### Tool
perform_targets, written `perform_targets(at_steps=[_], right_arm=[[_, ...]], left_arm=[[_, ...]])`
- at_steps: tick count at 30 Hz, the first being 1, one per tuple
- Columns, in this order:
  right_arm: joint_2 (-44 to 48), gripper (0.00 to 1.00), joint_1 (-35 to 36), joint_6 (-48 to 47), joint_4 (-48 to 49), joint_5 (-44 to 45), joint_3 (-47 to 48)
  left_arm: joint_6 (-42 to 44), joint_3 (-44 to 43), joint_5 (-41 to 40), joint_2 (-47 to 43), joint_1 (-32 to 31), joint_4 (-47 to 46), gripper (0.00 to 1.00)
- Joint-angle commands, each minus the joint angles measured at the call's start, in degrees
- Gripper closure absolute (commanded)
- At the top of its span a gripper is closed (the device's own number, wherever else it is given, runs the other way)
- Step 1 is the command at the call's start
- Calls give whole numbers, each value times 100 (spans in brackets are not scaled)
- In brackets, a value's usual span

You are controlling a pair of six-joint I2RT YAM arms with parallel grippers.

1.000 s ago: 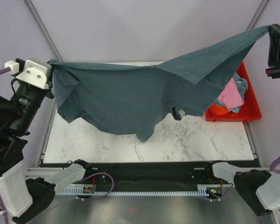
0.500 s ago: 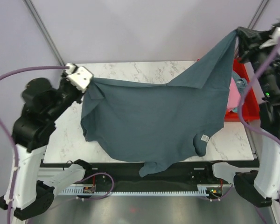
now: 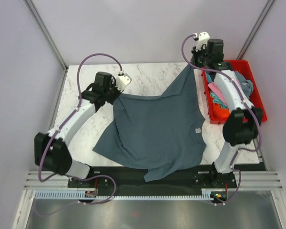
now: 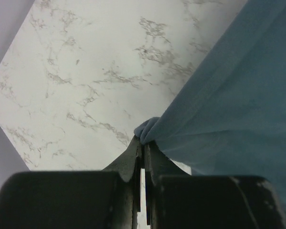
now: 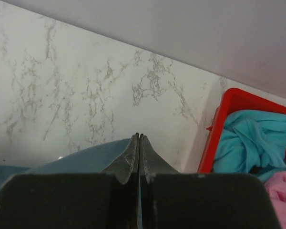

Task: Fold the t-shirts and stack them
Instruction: Flatten the tshirt out

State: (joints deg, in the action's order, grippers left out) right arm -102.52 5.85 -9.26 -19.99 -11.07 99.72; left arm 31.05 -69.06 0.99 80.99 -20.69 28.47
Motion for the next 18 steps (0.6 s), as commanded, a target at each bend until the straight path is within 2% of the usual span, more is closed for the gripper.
perform_targets(at_steps=[1, 3, 5, 6, 7, 9, 13, 16, 18], right_arm=[[-653, 100, 57, 38, 724, 96, 986], [-1286, 100, 74, 38, 733, 140, 1425], [-1760, 100, 118, -23, 716, 184, 1602], [-1876, 100, 127, -50, 716, 236, 1699], [-1973, 100, 153, -59, 707, 237, 1734], [-2140, 100, 189, -24, 724, 254, 1787], [-2176, 100, 224, 108, 751, 220, 1735], [-2123, 100, 241, 178, 742, 132, 1603], [-2114, 100, 241, 196, 733, 105, 1533]], left_arm=[[-108, -712, -458, 749, 240, -1439, 98], [-73, -1055, -617, 1224, 284, -1476, 98], [-64, -1565, -915, 1892, 293, -1415, 84], [-107, -1741, -1039, 2077, 302, -1353, 51], [-238, -2021, -1118, 2331, 302, -1231, 41], [-388, -2164, -1084, 2377, 328, -1125, 33], [-923, -2051, -1040, 2141, 346, -862, 29], [-1467, -2085, -593, 2043, 529, -177, 28], [-1837, -2225, 74, 2245, 723, 596, 30]])
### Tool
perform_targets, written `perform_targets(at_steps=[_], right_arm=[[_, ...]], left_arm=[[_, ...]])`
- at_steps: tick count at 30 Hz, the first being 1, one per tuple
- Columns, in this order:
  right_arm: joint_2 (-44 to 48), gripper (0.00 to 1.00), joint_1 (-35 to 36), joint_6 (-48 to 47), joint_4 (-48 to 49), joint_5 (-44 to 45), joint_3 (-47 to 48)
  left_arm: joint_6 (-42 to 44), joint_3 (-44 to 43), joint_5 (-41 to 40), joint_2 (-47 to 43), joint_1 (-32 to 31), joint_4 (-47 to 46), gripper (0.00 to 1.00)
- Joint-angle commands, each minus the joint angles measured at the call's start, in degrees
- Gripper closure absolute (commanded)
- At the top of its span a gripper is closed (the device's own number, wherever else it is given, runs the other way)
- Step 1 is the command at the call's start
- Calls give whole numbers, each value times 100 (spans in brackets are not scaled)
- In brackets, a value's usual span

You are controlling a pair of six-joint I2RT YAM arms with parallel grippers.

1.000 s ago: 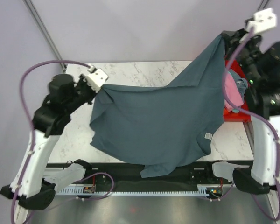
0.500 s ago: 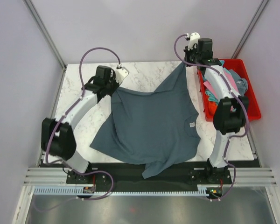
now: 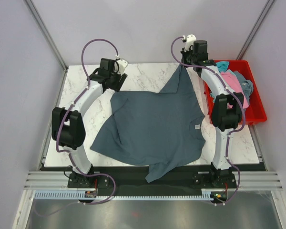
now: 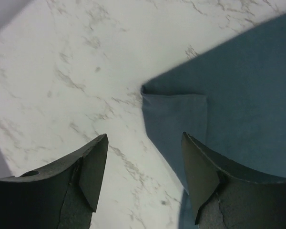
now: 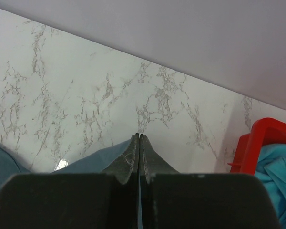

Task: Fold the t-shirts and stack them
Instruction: Flatten the tshirt out

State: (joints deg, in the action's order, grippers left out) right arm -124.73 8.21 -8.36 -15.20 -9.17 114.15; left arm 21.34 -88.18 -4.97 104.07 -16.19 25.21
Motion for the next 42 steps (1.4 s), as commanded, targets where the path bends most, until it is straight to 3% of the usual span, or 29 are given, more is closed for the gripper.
perform_targets(at_steps=[1, 2, 6, 16, 28, 42], right_arm=[[106, 100, 5, 115, 255, -102, 55], [98, 100, 14, 115, 255, -120, 20], [19, 100, 23, 177, 228, -217, -147], [53, 100, 85, 221, 211, -243, -323], [194, 100, 85, 177, 219, -279, -560], [247, 100, 49, 221, 272, -349, -657]], left_arm=[[-1234, -531, 951, 59, 500, 1176, 30], [-1368, -664, 1581, 200, 607, 1484, 31], [-1677, -1411, 1956, 1297, 740, 2513, 34], [-1124, -3862, 666, 2916, -16, 3112, 38], [-843, -3803, -583, 3251, -719, 3262, 46], [-658, -3891, -1041, 3752, -807, 3209, 53]])
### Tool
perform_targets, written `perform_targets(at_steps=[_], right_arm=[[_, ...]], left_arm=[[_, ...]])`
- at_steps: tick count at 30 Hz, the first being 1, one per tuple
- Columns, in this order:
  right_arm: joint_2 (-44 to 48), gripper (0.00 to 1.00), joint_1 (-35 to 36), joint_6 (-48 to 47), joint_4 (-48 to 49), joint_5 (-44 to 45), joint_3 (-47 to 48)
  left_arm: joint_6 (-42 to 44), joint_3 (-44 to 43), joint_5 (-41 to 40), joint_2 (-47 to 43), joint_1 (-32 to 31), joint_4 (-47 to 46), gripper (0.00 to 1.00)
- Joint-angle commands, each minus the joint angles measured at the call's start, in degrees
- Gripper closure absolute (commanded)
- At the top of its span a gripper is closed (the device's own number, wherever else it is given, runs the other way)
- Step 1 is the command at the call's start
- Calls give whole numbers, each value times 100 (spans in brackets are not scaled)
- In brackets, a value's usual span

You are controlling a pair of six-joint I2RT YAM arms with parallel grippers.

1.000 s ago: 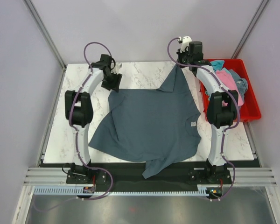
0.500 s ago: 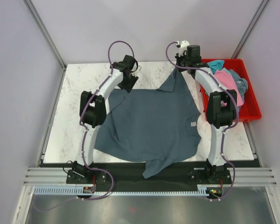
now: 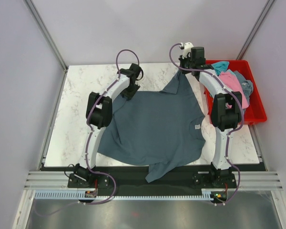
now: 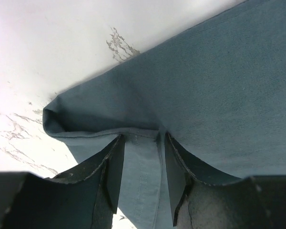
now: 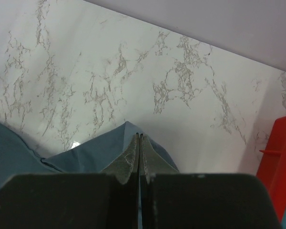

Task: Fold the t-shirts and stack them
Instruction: Flatten the tshirt out

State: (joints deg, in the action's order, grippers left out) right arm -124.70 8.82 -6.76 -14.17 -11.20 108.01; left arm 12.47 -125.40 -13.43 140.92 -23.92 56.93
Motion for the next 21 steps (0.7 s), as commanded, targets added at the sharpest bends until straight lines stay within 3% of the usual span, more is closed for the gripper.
perform_targets(at_steps=[1, 9, 15, 21], right_arm=[[236, 100, -21, 70, 169, -145, -51], [254, 100, -47, 88, 213, -163, -139], [298, 100, -65, 114, 248, -154, -245], [350, 100, -56, 123, 257, -145, -280]], left_arm=[[238, -169, -212, 67, -34, 29, 53], [273, -230, -195, 128, -51, -6, 56], [300, -300, -160, 208, -60, -6, 64], [309, -327, -168, 76, -113, -76, 80]])
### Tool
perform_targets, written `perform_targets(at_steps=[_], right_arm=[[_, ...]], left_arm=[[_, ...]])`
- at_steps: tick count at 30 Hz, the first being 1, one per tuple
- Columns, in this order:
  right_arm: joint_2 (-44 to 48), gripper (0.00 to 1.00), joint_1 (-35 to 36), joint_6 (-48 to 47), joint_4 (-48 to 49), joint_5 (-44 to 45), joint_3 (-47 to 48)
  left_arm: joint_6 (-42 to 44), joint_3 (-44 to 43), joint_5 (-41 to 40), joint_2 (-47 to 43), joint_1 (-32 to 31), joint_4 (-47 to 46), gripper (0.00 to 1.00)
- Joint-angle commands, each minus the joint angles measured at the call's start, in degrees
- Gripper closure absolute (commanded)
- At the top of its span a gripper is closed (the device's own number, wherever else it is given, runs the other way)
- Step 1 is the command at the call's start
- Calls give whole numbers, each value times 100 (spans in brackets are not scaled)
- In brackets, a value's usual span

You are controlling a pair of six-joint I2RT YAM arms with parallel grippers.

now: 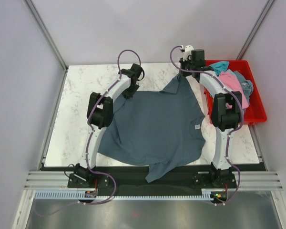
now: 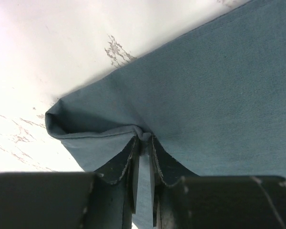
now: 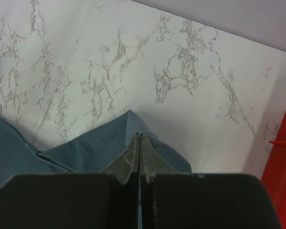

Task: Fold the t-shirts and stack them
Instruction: Flatten the tshirt out

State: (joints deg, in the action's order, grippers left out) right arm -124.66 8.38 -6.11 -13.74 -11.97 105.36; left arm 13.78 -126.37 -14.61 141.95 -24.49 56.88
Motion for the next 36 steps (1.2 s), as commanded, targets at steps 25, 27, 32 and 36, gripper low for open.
perform_targets(at_steps=[25, 27, 32, 36], right_arm=[[1083, 100, -38, 118, 231, 194, -358], [1400, 100, -82, 197, 222, 326, -385], [2470, 100, -170, 189, 82, 300, -455], [3359, 100, -188, 101, -234, 318, -394]], left_arm=[[142, 1087, 363, -2916, 14, 218, 98], [142, 1123, 214, -3146, 23, 200, 98], [344, 1237, 20, -4102, 41, 174, 98], [555, 1378, 55, -4903, 76, 69, 98]])
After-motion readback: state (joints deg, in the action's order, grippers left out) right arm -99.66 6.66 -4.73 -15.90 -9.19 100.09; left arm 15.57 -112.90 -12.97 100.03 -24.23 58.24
